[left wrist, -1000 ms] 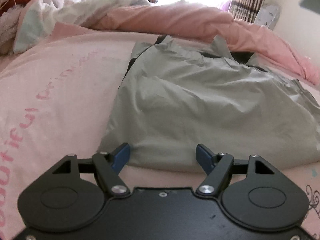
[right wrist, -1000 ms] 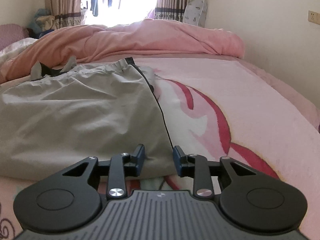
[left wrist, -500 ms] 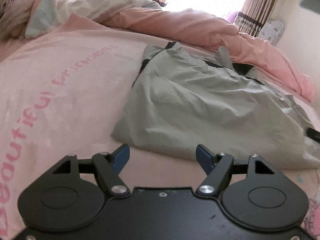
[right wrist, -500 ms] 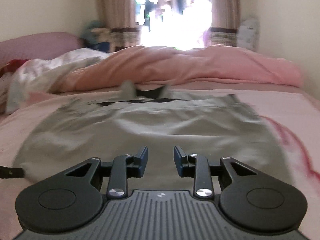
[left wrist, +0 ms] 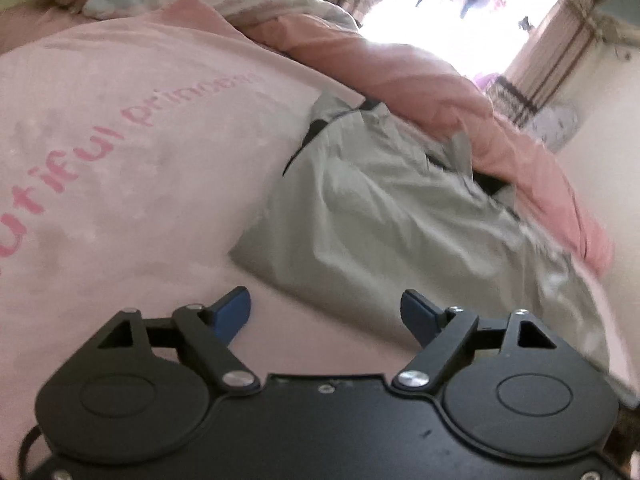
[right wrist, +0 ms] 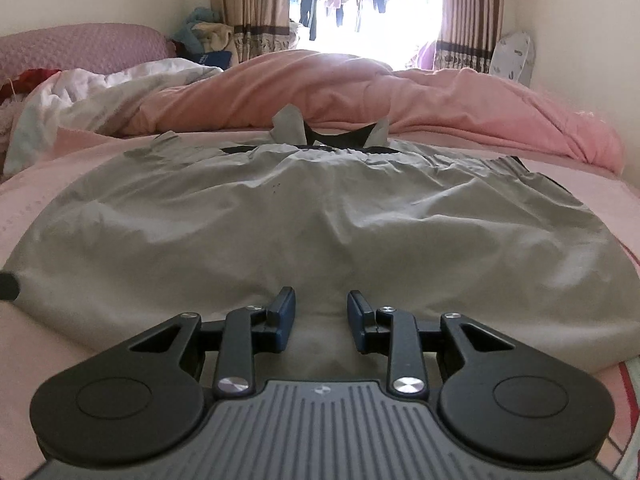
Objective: Fold large clothes
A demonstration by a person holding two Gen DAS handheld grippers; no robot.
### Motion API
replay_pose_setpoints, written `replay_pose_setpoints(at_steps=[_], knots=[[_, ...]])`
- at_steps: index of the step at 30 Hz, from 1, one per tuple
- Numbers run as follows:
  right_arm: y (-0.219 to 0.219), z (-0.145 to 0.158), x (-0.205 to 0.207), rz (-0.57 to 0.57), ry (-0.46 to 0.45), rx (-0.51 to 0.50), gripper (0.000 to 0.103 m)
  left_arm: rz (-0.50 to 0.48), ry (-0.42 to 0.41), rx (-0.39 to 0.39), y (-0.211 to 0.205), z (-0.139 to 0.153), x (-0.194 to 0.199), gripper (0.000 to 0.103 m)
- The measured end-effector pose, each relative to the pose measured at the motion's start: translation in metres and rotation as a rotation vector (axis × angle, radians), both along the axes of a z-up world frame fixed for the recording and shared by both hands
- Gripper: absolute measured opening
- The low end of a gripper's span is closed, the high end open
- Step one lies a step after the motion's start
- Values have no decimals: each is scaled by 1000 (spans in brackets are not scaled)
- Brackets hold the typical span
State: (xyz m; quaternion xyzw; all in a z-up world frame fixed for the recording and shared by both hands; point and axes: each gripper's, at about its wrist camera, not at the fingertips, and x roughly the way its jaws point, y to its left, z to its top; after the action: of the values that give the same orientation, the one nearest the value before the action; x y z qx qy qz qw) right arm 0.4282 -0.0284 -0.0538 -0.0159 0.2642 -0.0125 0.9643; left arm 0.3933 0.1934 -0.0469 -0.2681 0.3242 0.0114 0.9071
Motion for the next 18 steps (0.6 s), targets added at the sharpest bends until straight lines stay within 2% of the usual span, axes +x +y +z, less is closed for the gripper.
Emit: replay_pose_setpoints(at_steps=[5, 11, 13, 18], knots=[[-2, 2, 2, 4, 8, 14, 35, 19, -35, -87, 6, -2, 16, 93], [-2, 2, 3, 5, 8, 22, 36, 20, -86, -157, 13, -6, 27, 93], [-2, 2, 3, 7, 11, 25, 36, 17, -90, -162, 15, -6, 38, 93], [-4, 3, 3, 12, 13, 38, 36, 6, -98, -113, 19, -3, 73, 93]])
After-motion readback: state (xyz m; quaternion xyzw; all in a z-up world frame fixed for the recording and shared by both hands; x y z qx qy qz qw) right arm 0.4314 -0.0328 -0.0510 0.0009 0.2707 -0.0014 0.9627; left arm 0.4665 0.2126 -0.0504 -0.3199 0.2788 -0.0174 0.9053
